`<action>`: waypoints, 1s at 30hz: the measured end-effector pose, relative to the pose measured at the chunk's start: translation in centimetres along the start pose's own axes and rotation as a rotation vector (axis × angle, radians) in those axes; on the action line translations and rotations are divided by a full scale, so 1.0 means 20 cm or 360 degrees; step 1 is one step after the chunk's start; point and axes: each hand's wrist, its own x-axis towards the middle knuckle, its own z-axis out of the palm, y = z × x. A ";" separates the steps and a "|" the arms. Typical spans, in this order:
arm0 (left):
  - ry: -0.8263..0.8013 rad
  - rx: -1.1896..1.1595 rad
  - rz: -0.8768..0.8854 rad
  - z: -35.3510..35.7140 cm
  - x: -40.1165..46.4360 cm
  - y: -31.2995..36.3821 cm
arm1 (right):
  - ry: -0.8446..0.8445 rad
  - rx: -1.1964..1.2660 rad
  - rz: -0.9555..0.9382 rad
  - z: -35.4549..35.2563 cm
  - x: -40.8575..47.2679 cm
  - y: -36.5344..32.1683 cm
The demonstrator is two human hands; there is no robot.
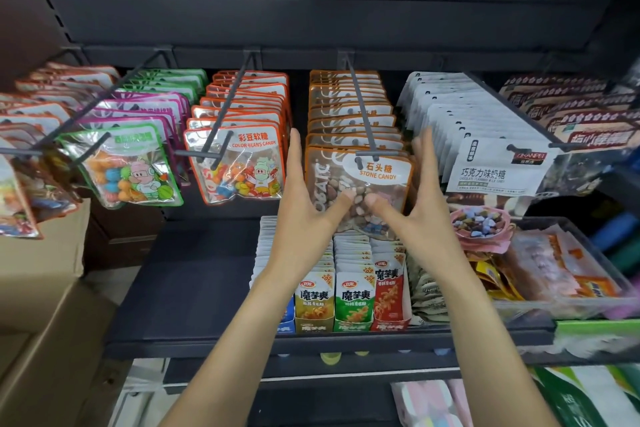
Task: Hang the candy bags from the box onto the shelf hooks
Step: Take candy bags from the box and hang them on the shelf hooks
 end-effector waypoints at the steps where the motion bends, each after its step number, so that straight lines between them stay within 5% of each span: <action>1: 0.0013 0.0071 0.0036 -0.01 -0.02 0.03 | 0.0064 -0.0032 -0.0064 -0.01 -0.01 -0.02; 8: 0.0261 0.0616 0.0700 -0.31 -0.13 0.33 | 0.0345 -0.0426 -0.0824 -0.14 0.09 -0.29; 14: 0.0239 0.1204 0.0911 -0.79 0.14 0.50 | -0.0201 -0.0731 -0.0792 -0.09 0.37 -0.60; 22: -0.0455 0.1972 0.0638 -1.05 0.82 0.29 | -0.0702 -0.1493 -0.0745 0.22 0.85 -0.70; 30: -0.1240 0.2165 0.0419 -0.91 1.13 0.01 | -0.0990 -0.1880 -0.0357 0.57 1.10 -0.47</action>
